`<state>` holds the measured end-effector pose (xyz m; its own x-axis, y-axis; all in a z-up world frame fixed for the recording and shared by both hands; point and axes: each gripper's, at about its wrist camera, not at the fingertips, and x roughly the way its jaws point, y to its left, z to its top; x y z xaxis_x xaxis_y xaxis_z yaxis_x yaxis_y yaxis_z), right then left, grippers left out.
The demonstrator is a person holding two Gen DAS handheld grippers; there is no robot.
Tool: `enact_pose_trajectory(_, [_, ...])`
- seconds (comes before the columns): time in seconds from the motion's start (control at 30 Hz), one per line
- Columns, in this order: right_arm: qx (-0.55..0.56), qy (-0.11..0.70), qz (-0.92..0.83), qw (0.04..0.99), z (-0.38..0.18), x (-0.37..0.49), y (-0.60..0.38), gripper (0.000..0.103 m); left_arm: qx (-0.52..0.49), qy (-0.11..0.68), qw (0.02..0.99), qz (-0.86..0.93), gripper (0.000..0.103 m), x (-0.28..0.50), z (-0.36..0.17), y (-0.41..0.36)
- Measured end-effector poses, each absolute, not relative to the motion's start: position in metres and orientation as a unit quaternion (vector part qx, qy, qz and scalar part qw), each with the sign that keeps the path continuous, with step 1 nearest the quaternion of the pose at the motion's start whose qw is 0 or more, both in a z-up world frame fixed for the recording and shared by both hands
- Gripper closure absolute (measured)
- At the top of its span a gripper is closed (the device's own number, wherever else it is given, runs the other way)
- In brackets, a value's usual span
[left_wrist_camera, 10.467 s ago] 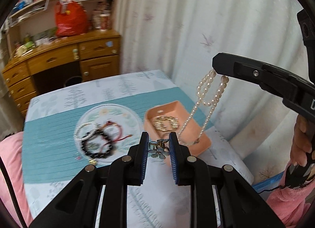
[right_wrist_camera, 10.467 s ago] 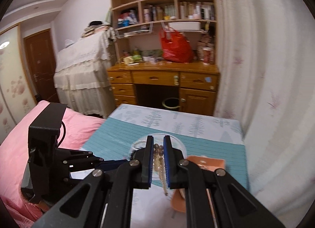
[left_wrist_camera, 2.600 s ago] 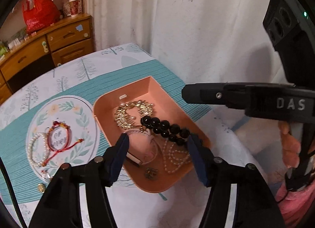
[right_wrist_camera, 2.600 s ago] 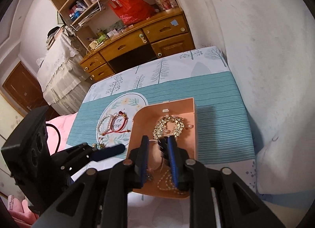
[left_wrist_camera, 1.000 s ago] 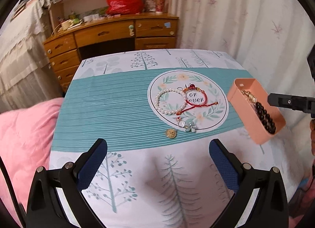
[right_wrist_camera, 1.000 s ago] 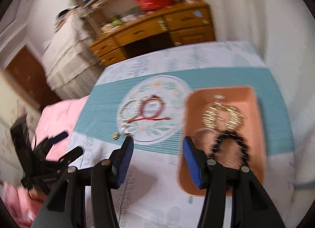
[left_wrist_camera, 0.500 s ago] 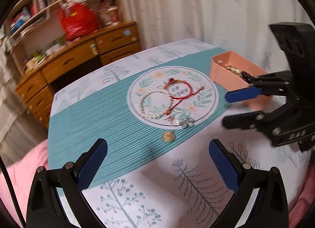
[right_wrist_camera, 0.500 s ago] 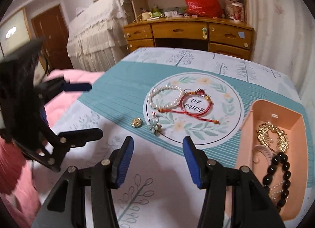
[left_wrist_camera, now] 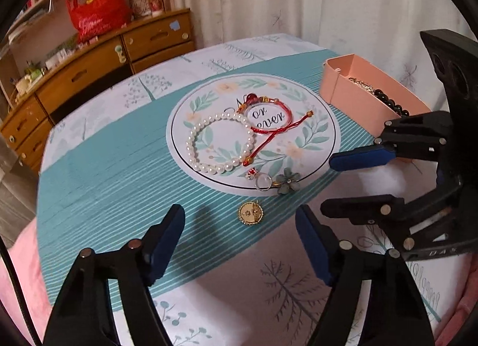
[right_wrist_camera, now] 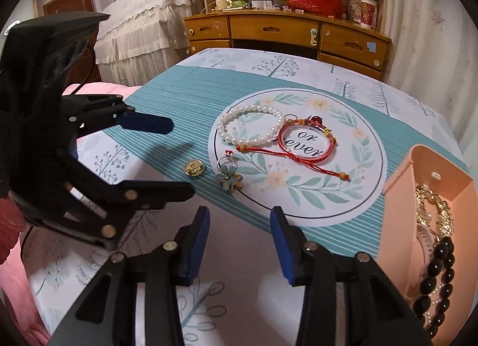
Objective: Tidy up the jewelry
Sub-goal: 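Grasp the gold coin pendant with the left tool while the right tool grasps the flower charm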
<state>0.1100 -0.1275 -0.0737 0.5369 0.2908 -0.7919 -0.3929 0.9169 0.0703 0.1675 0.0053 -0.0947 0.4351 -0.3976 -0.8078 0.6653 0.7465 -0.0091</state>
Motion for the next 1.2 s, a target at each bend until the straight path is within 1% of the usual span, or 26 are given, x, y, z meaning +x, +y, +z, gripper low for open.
enact_pose_trajectory(0.07, [-0.057,0.441,0.196,0.874,-0.075,0.113,-0.125,0.065,0.152,0.433,0.827,-0.324,0.032,0.169,-0.097,0.004])
enact_pose_trajectory(0.13, [-0.055,0.441,0.197,0.874,-0.076,0.116,-0.123,0.067,0.159,0.436,0.825,-0.322,0.043,0.170,-0.100,0.002])
enact_pose_trajectory(0.2, [-0.054,0.440,0.198,0.874,-0.076,0.119,-0.121,0.068,0.163,0.442,0.823,-0.318,0.048,0.173,-0.103,0.000])
enact_pose_trajectory(0.4, [-0.048,0.440,0.201,0.874,-0.078,0.125,-0.116,0.070,0.143,0.438,0.830,-0.315,0.055,0.178,-0.105,0.002])
enact_pose_trajectory(0.47, [-0.047,0.440,0.200,0.874,-0.078,0.127,-0.116,0.071,0.141,0.434,0.832,-0.316,0.064,0.178,-0.104,0.003])
enact_pose_trajectory(0.5, [-0.048,0.440,0.200,0.874,-0.078,0.128,-0.115,0.072,0.141,0.433,0.832,-0.316,0.072,0.177,-0.104,0.004])
enact_pose_trajectory(0.53, [-0.048,0.440,0.199,0.874,-0.078,0.129,-0.115,0.072,0.138,0.433,0.833,-0.315,0.077,0.177,-0.104,0.004])
enact_pose_trajectory(0.57, [-0.048,0.440,0.198,0.875,-0.078,0.130,-0.115,0.073,0.135,0.434,0.834,-0.314,0.079,0.177,-0.103,0.005])
enact_pose_trajectory(0.6, [-0.048,0.440,0.198,0.875,-0.078,0.131,-0.114,0.073,0.133,0.434,0.834,-0.313,0.085,0.177,-0.103,0.005])
enact_pose_trajectory(0.73, [-0.049,0.440,0.197,0.875,-0.078,0.135,-0.112,0.074,0.110,0.442,0.835,-0.310,0.086,0.179,-0.103,0.009])
enact_pose_trajectory(0.9, [-0.056,0.440,0.196,0.875,-0.079,0.140,-0.106,0.082,0.079,0.458,0.836,-0.294,0.086,0.182,-0.102,0.016])
enact_pose_trajectory(1.2, [-0.060,0.440,0.198,0.874,-0.078,0.144,-0.102,0.084,0.051,0.468,0.844,-0.256,0.086,0.182,-0.099,0.033])
